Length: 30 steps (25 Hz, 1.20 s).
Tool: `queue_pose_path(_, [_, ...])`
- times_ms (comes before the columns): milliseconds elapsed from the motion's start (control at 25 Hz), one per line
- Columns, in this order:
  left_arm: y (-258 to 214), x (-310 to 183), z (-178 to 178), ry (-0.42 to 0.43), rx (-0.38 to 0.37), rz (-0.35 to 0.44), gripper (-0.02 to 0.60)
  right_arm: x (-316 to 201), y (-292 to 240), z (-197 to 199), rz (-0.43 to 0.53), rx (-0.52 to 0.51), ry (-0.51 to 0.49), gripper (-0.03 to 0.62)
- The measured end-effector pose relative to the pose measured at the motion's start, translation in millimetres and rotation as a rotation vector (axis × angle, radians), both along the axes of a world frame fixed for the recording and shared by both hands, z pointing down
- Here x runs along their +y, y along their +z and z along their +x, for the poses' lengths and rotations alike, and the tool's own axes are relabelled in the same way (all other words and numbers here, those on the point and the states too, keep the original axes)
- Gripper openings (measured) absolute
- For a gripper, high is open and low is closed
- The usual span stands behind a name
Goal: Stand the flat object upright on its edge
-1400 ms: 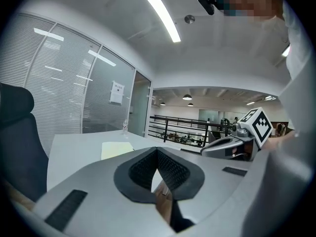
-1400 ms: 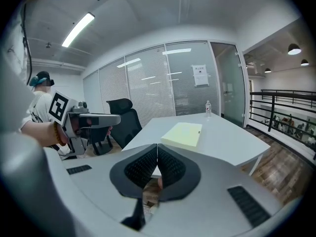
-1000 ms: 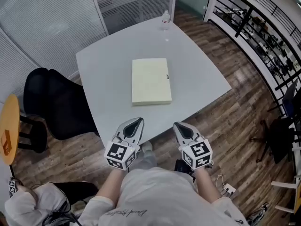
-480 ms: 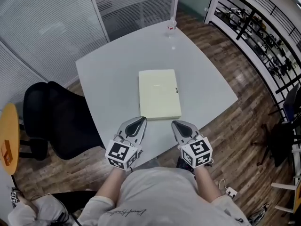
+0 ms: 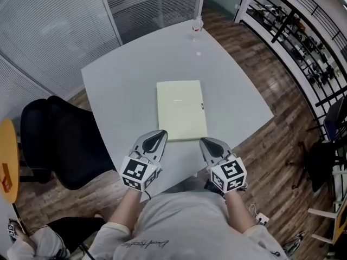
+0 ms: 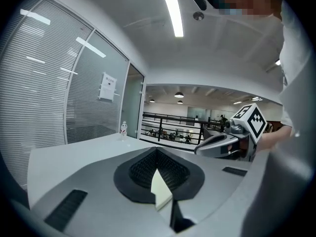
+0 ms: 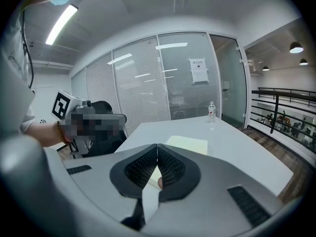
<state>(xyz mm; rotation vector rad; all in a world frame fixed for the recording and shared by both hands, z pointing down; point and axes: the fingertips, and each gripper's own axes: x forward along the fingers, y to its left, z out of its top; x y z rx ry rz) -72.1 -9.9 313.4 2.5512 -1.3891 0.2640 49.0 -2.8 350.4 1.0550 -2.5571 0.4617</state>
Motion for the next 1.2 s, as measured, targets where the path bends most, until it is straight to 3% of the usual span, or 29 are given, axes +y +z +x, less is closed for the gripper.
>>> queue_pose_path(720, [31.4, -41.6, -9.6, -0.059, -0.048, -0.084, 0.012, -63.2, 8.1, 16.6, -0.019, 0.020, -0.014, 0.025])
queue_pose_path(1200, [56.1, -69.7, -35.6, -0.116, -0.025, -0.149, 0.012, -101.7, 29.8, 11.9, -0.066, 0.040, -0.022, 0.025])
